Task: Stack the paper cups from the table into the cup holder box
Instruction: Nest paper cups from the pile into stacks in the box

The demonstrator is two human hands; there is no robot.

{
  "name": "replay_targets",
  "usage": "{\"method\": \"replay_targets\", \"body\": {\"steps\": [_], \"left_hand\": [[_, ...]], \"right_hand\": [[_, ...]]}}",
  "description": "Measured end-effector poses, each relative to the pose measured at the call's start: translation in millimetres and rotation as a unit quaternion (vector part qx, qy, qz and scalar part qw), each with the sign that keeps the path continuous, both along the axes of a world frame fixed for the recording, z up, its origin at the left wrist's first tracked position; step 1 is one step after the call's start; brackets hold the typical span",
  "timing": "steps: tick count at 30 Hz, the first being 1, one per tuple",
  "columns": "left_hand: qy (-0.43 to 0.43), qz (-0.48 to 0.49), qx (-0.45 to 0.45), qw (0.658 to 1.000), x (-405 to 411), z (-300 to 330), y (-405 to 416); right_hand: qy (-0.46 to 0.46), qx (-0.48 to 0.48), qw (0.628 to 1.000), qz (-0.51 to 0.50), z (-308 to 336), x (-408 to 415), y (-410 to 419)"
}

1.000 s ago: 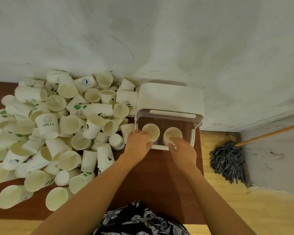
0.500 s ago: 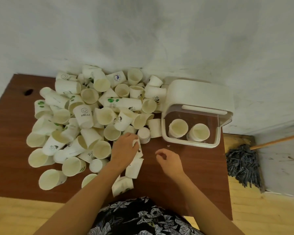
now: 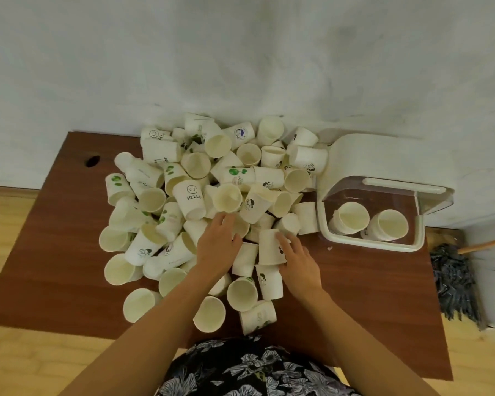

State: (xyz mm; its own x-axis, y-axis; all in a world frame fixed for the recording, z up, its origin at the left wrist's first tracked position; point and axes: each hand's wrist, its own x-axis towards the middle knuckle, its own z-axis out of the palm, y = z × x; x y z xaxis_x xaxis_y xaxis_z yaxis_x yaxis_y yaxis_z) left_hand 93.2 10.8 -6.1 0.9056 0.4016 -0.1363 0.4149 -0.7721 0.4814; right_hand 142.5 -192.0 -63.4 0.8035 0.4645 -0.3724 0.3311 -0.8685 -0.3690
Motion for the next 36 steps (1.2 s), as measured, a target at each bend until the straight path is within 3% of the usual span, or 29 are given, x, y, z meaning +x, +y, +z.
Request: {"method": "replay_targets", "body": {"steps": [6,10,15,19,28,36], "left_hand": [[-0.028,-0.004,-0.017,0.999,25,-2,12],[-0.058,0.049,-0.003,0.997,39,-2,15],[0.006,0.032,-0.019,0.999,48,-12,28],[-0.012,0.04,-0.022,0.999,47,-8,31],[-0.179,0.016,-0.034,0.983,34,39,2],[-0.167,-0.06,-0.089,0.98,53,58,-69]], "right_hand": [[-0.021,0.02,0.999,-0.041,15,14,10],[-0.023,0.087,0.987,-0.135,22,18,12],[0.01,0.159,0.965,-0.211,38,22,10],[-0.034,0.173,0.962,-0.208,46,21,8],[-0.086,0.216,0.943,-0.236,61,16,-9],[-0.117,0.237,0.945,-0.194,83,31,-73]]}}
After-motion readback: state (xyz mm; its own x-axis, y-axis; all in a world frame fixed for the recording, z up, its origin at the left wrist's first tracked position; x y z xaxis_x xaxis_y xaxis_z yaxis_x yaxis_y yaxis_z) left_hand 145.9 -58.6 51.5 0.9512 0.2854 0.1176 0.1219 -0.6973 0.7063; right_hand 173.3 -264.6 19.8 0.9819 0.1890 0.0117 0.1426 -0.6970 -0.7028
